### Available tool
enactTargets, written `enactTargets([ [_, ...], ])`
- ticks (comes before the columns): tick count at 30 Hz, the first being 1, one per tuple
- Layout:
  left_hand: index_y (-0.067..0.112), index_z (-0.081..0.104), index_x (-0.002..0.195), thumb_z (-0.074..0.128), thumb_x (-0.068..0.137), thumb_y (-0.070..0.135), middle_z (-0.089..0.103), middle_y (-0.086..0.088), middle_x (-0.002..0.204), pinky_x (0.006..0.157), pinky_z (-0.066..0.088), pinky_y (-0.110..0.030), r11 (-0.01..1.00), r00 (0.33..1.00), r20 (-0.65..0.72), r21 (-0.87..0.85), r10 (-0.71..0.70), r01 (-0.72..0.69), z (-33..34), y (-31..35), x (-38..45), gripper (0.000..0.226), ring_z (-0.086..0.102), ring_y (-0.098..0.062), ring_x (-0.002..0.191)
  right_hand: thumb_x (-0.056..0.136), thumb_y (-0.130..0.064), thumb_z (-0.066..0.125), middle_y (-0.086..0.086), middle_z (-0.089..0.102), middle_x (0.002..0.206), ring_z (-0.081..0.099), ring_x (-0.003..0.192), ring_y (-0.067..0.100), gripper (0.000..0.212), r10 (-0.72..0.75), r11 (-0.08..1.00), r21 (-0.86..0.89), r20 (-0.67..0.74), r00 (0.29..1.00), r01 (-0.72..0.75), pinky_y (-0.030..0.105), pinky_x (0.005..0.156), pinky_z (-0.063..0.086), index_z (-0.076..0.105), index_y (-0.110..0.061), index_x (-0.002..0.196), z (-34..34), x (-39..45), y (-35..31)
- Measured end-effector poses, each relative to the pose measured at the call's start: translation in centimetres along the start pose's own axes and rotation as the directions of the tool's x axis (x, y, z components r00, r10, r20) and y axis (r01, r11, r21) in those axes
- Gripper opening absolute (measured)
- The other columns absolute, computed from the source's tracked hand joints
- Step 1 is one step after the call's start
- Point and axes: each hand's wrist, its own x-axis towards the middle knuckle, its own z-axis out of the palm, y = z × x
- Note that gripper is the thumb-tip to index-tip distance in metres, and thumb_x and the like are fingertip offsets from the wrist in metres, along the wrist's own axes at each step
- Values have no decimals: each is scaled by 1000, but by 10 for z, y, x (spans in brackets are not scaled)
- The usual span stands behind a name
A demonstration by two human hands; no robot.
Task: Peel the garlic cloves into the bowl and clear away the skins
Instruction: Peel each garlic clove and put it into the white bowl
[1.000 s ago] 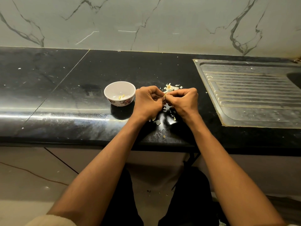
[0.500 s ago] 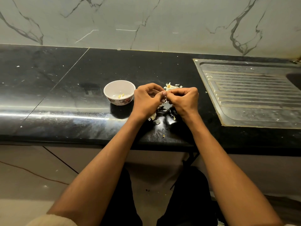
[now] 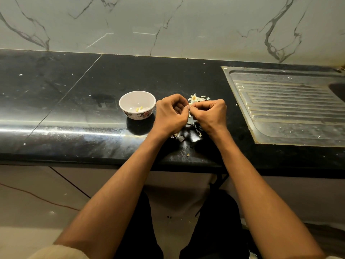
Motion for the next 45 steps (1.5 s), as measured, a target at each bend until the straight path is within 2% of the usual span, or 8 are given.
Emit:
enactTargets([
  [6,7,73,82,68,85,3,70,-4,68,56,51,-21,1000,1000,-13,-23,-5,4,0,-1,1,7,60,-7,56,76,-7,80,1,74,63,66,56,9,19,50,997,56,20,999,-51,30,58,54,79,-23,66,-2,0,-2],
  [11,6,75,86,69,87,2,74,-8,76,65,63,-38,996,999,-34,-82,-43,40,-3,-2,2,7,72,-26,69,79,-7,81,3,75,66,68,60,12,18,59,994,96,16,998,-60,31,57,53,79,-21,68,-3,1,-3],
  [23,9,74,85,67,87,5,74,-10,76,69,63,-51,984,994,-37,-153,-98,92,-3,-3,2,8,73,-30,71,81,-4,76,3,75,66,67,59,9,20,13,998,68,-17,1000,-12,29,57,54,79,-19,69,-1,2,0],
  [28,11,74,85,67,87,5,74,-9,75,70,63,-51,982,994,-42,-162,-103,95,-4,-3,2,9,73,-29,71,81,-8,78,1,77,72,72,66,11,6,2,998,62,-35,999,0,30,60,56,83,-12,79,0,4,4],
  [31,15,74,83,69,86,7,74,-6,74,69,63,-48,982,994,-49,-162,-102,93,-3,-4,3,10,73,-26,68,80,-9,79,0,79,78,76,74,15,6,-30,999,28,-24,999,31,33,68,61,83,-11,85,1,4,4],
  [33,13,75,84,69,85,8,74,-5,73,69,64,-46,983,993,-48,-154,-104,95,-3,-5,3,8,72,-24,67,79,-6,81,-1,79,79,76,74,13,8,-68,998,-10,-30,997,67,27,70,61,83,-11,85,2,4,4],
  [38,9,75,84,74,86,5,74,-7,73,68,64,-43,984,992,-53,-139,-118,110,-3,-6,4,4,73,-24,67,77,-5,78,-6,75,72,69,62,2,10,-160,983,-104,-49,986,154,14,61,52,83,-11,82,4,2,5],
  [45,6,74,88,73,91,4,74,-10,75,63,58,-28,962,980,-10,-193,-200,195,-3,-6,6,4,71,-14,65,75,-13,75,-5,75,70,70,61,12,8,-229,963,-151,-35,973,222,25,59,57,82,-13,78,3,2,5],
])
